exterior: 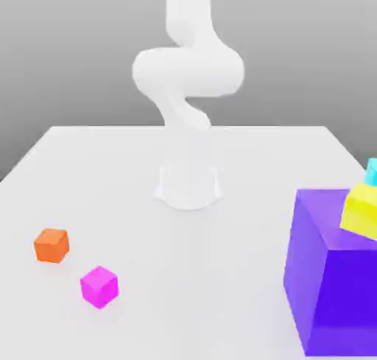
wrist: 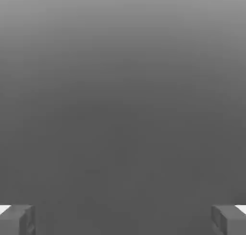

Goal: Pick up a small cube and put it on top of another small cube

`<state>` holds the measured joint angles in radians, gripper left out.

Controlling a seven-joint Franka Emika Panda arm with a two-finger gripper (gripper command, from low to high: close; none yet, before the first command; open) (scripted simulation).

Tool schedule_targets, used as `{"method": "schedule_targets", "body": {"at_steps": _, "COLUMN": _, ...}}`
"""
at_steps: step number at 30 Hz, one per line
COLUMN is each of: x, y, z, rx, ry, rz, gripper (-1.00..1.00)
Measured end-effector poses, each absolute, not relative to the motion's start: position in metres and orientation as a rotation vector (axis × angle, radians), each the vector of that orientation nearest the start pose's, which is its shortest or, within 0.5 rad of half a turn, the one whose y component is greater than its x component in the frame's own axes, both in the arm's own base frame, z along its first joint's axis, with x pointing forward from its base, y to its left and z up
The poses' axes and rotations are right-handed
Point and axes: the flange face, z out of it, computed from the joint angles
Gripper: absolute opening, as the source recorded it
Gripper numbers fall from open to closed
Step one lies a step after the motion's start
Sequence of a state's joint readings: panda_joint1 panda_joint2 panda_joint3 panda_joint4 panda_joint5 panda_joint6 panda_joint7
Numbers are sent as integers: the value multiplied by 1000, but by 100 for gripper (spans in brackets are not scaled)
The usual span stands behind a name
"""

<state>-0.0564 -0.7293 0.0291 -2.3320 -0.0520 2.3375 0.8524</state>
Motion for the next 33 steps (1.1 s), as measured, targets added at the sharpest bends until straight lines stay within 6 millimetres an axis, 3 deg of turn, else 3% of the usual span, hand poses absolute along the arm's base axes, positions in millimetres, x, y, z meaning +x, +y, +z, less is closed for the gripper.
{"method": "schedule_targets", "body": {"at_steps": 6, "x": 426, "y": -43, "z": 572, "rx": -2595, "ry": 1396, "rz": -895, "gripper": 0}}
{"method": "schedule_targets", "body": {"at_steps": 13, "x": 447, "y": -98, "z": 449, "rx": -2649, "ry": 1658, "rz": -685, "gripper": 0}}
{"method": "schedule_targets", "body": {"at_steps": 19, "x": 434, "y": -139, "z": 348, "rx": -2626, "ry": 1841, "rz": -456, "gripper": 0}}
{"method": "schedule_targets", "body": {"at_steps": 25, "x": 399, "y": -166, "z": 261, "rx": -2524, "ry": 1987, "rz": -216, "gripper": 0}}
{"method": "schedule_targets", "body": {"at_steps": 30, "x": 366, "y": -166, "z": 203, "rx": -2400, "ry": 2050, "rz": -34, "gripper": 0}}
{"method": "schedule_targets", "body": {"at_steps": 33, "x": 363, "y": -166, "z": 185, "rx": -2369, "ry": 2058, "rz": -12, "gripper": 0}}
